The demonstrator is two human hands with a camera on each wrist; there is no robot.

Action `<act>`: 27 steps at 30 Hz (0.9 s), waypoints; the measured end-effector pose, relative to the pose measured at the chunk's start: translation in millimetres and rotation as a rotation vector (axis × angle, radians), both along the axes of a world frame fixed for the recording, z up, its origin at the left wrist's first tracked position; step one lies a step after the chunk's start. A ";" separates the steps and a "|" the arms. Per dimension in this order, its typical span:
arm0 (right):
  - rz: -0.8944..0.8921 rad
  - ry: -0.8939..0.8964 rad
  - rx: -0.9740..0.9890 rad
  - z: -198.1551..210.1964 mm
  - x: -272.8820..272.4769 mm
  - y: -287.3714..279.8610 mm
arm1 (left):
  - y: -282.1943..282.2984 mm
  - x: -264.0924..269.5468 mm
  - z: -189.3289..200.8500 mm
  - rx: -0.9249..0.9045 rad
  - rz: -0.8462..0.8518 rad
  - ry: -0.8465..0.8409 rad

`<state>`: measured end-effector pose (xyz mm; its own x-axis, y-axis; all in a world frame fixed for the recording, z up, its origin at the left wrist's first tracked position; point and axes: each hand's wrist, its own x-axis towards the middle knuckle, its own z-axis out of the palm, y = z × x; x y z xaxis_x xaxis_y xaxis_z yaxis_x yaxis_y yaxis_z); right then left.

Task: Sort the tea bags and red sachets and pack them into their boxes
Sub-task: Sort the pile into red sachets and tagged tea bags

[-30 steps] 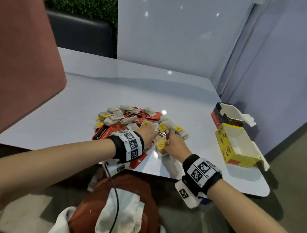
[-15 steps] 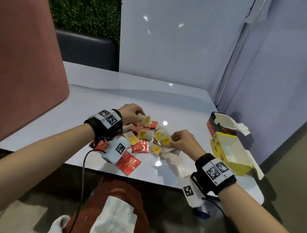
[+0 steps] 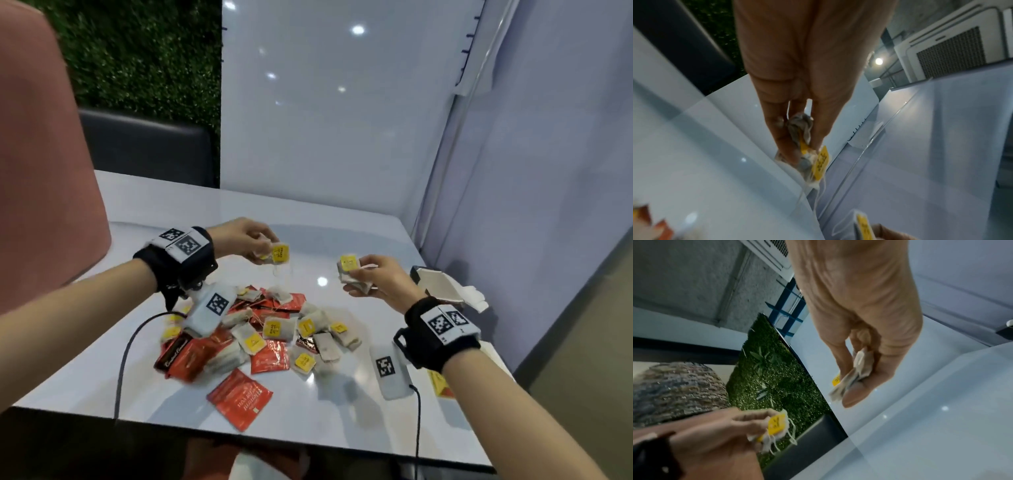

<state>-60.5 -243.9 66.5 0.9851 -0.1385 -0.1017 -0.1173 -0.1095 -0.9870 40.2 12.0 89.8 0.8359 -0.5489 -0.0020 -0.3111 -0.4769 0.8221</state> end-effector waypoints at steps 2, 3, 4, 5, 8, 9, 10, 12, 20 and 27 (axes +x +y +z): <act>-0.023 0.008 -0.011 -9.4 5.4 1.8 | 2.4 11.2 15.3 0.047 -0.003 -0.047; -0.030 0.014 -0.011 -16.0 5.2 1.7 | 2.0 17.6 20.8 0.081 -0.007 -0.068; -0.033 0.017 -0.017 -21.8 4.4 0.5 | 1.0 25.7 24.8 0.129 -0.014 -0.084; -0.035 0.017 -0.036 -26.3 2.9 -1.6 | -1.9 32.8 27.1 0.174 -0.036 -0.094; -0.058 0.028 -0.117 -31.9 7.3 -12.8 | -18.3 57.4 14.6 0.297 -0.161 -0.082; -0.069 0.044 -0.144 -32.9 13.2 -17.1 | -25.4 65.0 6.2 0.333 -0.215 -0.082; -0.075 0.065 -0.174 -34.4 20.6 -20.7 | -32.8 73.4 -3.2 0.372 -0.265 -0.081; -0.071 0.113 -0.243 -38.3 40.6 -30.4 | -48.5 94.2 -21.0 0.423 -0.341 -0.075; 0.050 0.355 -0.504 -33.7 152.0 -68.7 | -96.9 203.0 -43.1 0.414 -0.495 0.149; 0.086 0.520 -0.650 -69.7 195.7 -61.2 | -148.2 210.8 -70.4 0.459 -0.522 0.260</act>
<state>135.2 -305.1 -3.1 0.8443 -0.2534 -0.4721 -0.5059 -0.6675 -0.5463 251.0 -136.2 19.4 0.4074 -0.7710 -0.4895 -0.4140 -0.6337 0.6535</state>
